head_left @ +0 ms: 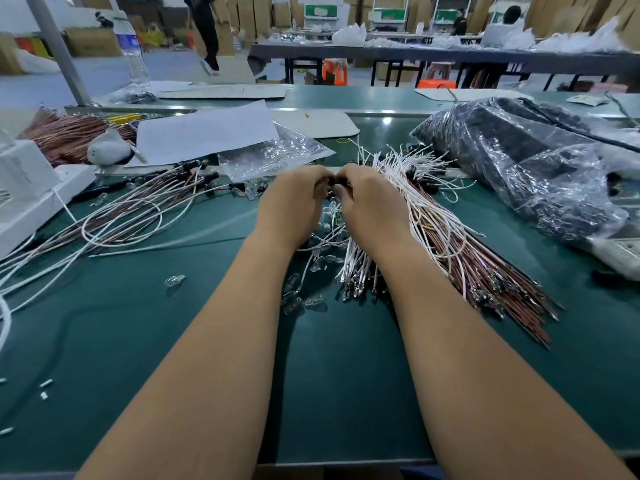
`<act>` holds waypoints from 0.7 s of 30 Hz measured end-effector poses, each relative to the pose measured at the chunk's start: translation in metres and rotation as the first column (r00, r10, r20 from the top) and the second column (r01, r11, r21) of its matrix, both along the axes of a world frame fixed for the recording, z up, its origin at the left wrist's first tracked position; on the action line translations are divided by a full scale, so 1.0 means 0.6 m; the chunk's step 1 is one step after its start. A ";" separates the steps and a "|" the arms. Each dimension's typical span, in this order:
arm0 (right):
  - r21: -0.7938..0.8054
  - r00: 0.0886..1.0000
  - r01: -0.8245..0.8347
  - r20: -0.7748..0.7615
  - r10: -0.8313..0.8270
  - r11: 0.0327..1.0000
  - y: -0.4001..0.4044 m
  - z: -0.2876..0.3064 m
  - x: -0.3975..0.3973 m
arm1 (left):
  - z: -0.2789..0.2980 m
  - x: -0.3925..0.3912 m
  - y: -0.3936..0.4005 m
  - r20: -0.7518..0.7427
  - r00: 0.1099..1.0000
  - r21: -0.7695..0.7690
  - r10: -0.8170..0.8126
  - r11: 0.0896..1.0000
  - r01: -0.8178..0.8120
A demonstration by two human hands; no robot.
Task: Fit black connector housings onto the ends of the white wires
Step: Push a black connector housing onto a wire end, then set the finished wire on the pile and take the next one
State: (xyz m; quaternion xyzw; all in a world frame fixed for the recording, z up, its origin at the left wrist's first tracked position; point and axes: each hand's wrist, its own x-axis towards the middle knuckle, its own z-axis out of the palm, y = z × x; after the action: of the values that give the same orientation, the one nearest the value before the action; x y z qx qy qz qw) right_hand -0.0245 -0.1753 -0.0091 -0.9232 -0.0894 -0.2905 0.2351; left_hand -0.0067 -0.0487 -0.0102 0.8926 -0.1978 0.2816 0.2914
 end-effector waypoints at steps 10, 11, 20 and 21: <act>0.060 0.996 -0.001 -0.086 0.006 0.998 -0.003 -0.003 0.001 | -0.006 -0.006 0.004 -0.186 0.973 -0.287 -0.138 0.955 0.080; 0.071 0.996 -0.018 -0.085 0.024 0.997 -0.003 -0.003 0.001 | -0.005 -0.007 0.000 -0.185 0.969 -0.335 -0.162 0.938 0.093; 0.306 0.998 -0.054 0.056 0.039 0.951 -0.006 0.003 -0.001 | -0.003 0.004 0.019 -0.245 0.954 -0.594 -0.175 0.805 -0.005; 0.312 0.997 -0.058 0.070 0.038 0.948 -0.007 0.004 -0.002 | -0.003 0.004 0.019 -0.244 0.953 -0.602 -0.180 0.798 -0.003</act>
State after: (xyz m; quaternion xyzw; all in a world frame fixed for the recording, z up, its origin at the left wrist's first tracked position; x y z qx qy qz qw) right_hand -0.0254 -0.1794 -0.0069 -0.8620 -0.0720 -0.3243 0.3829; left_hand -0.0040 -0.0371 -0.0119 0.7766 -0.0965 0.1819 0.5954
